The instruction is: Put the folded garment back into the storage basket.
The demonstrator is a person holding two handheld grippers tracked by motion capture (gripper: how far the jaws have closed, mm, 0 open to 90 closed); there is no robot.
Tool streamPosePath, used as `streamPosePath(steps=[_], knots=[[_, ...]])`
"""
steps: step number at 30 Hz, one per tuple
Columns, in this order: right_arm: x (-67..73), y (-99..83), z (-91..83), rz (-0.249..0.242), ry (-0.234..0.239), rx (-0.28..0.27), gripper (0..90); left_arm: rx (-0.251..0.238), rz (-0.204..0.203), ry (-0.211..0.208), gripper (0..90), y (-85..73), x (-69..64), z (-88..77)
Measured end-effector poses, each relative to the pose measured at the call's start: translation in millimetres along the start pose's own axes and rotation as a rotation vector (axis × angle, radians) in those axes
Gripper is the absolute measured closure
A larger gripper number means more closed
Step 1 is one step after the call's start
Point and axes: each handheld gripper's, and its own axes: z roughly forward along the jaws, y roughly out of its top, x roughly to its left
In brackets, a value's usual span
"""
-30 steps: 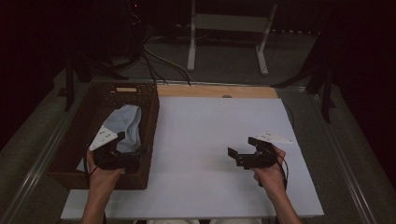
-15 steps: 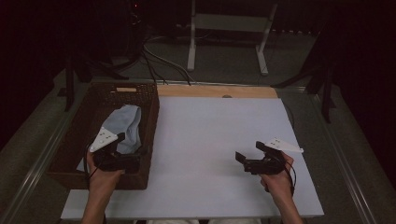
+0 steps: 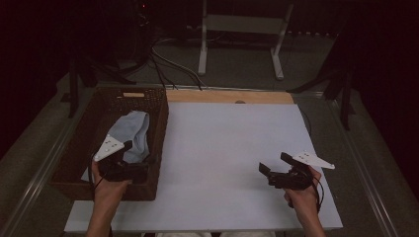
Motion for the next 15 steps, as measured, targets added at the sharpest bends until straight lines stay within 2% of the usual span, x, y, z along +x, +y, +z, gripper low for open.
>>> streamPosePath(steps=[15], knots=[[-6.4, -1.0, -10.8, 0.019, -0.014, -0.039, 0.0, 0.000, -0.001, -0.005, 1.2, -1.2, -0.3, -0.1]])
